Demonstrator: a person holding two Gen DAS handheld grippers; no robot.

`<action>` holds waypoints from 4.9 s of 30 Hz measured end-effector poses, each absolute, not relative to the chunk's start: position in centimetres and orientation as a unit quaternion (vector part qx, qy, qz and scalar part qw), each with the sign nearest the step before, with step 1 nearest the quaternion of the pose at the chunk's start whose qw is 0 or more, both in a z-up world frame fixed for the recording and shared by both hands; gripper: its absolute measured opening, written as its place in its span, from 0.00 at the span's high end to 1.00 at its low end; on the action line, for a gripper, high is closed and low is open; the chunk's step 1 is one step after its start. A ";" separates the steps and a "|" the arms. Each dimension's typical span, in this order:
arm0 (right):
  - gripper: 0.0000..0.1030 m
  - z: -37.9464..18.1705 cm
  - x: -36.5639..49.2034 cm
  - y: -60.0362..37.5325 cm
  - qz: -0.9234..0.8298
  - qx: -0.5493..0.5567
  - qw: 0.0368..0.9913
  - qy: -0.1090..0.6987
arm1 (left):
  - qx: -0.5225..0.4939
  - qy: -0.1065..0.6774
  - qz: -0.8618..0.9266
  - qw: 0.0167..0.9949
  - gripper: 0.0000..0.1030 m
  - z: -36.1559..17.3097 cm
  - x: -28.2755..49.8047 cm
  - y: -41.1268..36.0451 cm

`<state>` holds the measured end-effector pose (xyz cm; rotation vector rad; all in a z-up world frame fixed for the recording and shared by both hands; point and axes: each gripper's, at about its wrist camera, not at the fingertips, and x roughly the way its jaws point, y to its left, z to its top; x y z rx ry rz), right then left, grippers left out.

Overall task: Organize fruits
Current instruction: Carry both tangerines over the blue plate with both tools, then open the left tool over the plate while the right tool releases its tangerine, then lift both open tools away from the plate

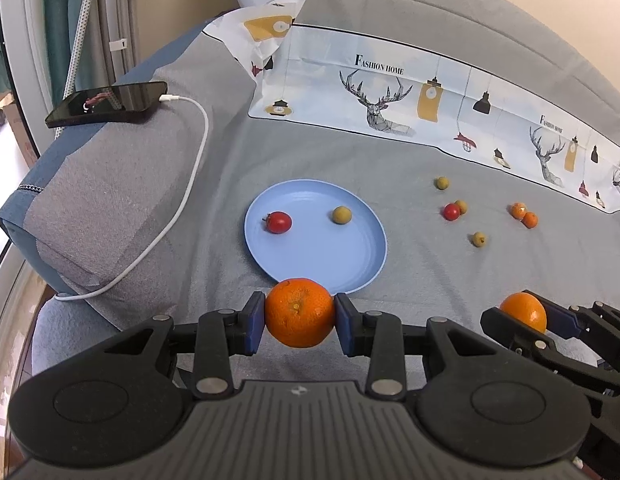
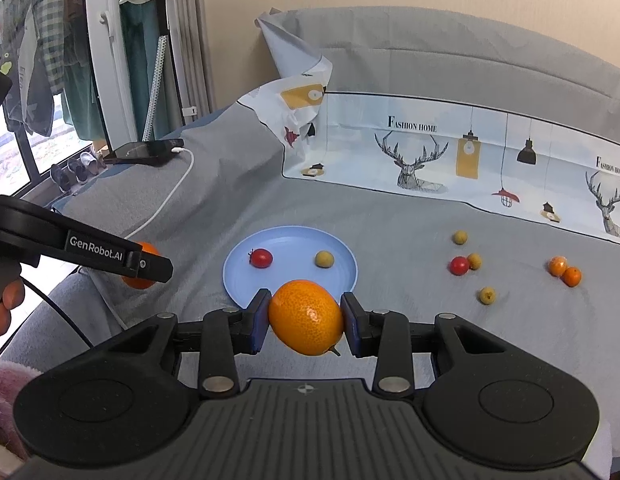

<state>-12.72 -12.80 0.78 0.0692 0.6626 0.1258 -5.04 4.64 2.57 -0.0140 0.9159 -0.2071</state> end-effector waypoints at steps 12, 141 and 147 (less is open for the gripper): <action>0.62 -0.3 -10.9 -13.3 0.050 0.045 0.937 0.342 | -0.002 0.453 -0.100 0.886 0.60 1.8 -2.6 4.1; 0.01 0.2 -11.9 -11.7 0.045 -0.010 0.947 0.318 | 0.072 0.392 -0.046 0.916 0.00 1.8 -6.3 2.0; 0.01 -0.2 -11.5 -12.3 0.045 0.000 0.945 0.325 | 0.083 0.397 -0.045 0.913 0.00 1.6 -5.7 1.4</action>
